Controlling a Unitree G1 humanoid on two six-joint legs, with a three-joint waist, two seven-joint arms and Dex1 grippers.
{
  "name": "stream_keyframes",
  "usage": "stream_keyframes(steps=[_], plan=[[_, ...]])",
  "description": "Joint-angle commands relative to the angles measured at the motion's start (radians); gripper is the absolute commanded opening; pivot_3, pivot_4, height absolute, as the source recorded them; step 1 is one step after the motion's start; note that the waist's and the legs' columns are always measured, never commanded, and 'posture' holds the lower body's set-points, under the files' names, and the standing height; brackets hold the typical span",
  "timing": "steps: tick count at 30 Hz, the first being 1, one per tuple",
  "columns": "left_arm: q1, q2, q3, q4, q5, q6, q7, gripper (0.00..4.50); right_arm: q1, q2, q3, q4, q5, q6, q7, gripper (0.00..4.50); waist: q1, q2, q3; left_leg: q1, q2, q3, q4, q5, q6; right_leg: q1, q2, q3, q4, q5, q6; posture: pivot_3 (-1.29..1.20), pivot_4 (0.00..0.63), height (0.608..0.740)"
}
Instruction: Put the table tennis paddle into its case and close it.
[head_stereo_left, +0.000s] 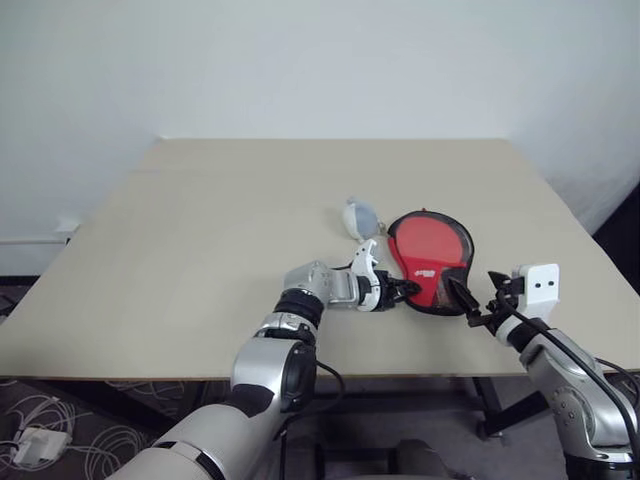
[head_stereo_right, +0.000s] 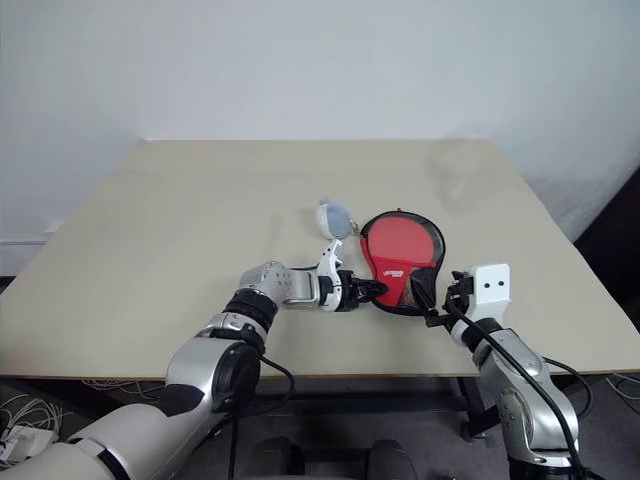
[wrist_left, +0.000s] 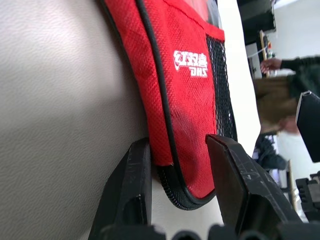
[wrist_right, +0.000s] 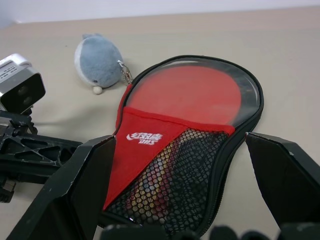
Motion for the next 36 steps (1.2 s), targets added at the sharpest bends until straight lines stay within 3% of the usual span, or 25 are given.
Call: stream_keyframes(steps=[1,4,7,10,11,16,22,27,30,33,36], plan=[[-0.044,-0.042,0.025,0.019,-0.026,-0.020,0.018,1.74,-0.018,0.005,-0.058,-0.030,0.015,-0.011,-0.029,4.46,0.001,0.000,0.000,0.000,0.000,0.000,0.000,0.000,0.000,0.000,0.000,0.000,0.000,0.000,0.000,0.00,0.000,0.728],[-0.047,-0.051,0.031,0.037,-0.035,-0.028,0.014,1.74,-0.018,0.020,-0.082,-0.022,0.014,-0.016,-0.051,4.46,0.001,0.000,0.000,0.000,0.000,0.000,0.000,0.000,0.000,0.000,0.000,0.000,0.000,0.000,0.000,0.00,0.000,0.728],[-0.044,-0.064,0.023,0.039,-0.030,-0.051,0.011,1.12,-0.015,0.025,-0.099,-0.013,0.003,-0.020,-0.070,4.50,0.001,0.000,0.000,0.000,0.000,0.000,0.000,0.000,0.000,0.000,0.000,0.000,0.000,0.000,0.000,0.00,0.000,0.728],[-0.040,-0.071,0.012,0.044,-0.021,-0.064,0.014,0.12,-0.019,0.034,-0.125,-0.004,0.006,-0.025,-0.092,4.50,0.001,0.000,0.000,0.000,0.000,0.000,0.000,0.000,0.000,0.000,0.000,0.000,0.000,0.000,0.000,0.00,0.000,0.728],[-0.039,-0.071,0.010,0.048,-0.020,-0.065,0.020,0.02,-0.021,0.037,-0.132,-0.002,0.006,-0.025,-0.098,4.50,0.001,0.000,0.000,0.001,0.000,0.000,0.000,0.000,0.000,0.001,0.000,0.000,0.000,0.000,0.000,0.00,0.000,0.728],[-0.035,-0.059,-0.004,0.033,-0.026,-0.029,-0.012,0.02,-0.028,0.046,-0.157,0.011,0.000,-0.031,-0.125,4.50,0.001,0.000,0.000,0.001,0.000,-0.001,0.000,0.000,0.000,0.001,0.000,0.000,0.000,0.000,0.000,0.00,0.000,0.728],[-0.011,0.029,-0.121,-0.114,-0.037,0.197,-0.195,0.02,-0.015,0.052,-0.162,0.009,-0.009,-0.040,-0.142,4.50,0.001,0.000,0.000,0.000,-0.001,-0.001,0.000,0.000,0.000,0.000,0.000,0.000,0.000,0.000,0.000,0.00,0.000,0.728],[0.126,0.111,-0.303,-0.470,-0.156,0.470,-0.366,0.02,-0.008,0.057,-0.164,0.015,-0.013,-0.044,-0.150,4.50,-0.004,0.002,0.000,0.000,0.000,-0.001,-0.001,0.001,-0.001,-0.001,0.000,0.000,0.001,0.000,0.000,0.00,0.000,0.728],[0.185,0.118,-0.433,-0.582,-0.237,0.629,-0.385,0.02,-0.007,0.057,-0.163,0.014,-0.013,-0.040,-0.152,4.50,0.008,0.002,0.000,0.000,0.000,-0.002,-0.001,0.001,-0.001,0.000,0.000,-0.001,0.001,0.000,0.000,0.00,0.000,0.728],[0.237,0.184,-0.575,-0.681,-0.353,0.657,-0.401,0.02,-0.006,0.056,-0.168,0.011,-0.013,-0.029,-0.156,4.50,0.014,0.002,0.000,0.000,-0.002,-0.003,0.001,0.001,-0.001,0.002,0.000,0.000,0.001,0.000,0.000,0.00,0.000,0.728],[0.249,0.242,-0.628,-0.720,-0.416,0.657,-0.361,0.02,0.004,0.054,-0.176,0.002,-0.010,-0.023,-0.158,4.50,0.014,0.002,0.000,0.000,-0.001,-0.004,0.001,0.001,-0.001,0.001,0.000,0.000,0.001,0.000,0.000,0.00,0.000,0.728]])
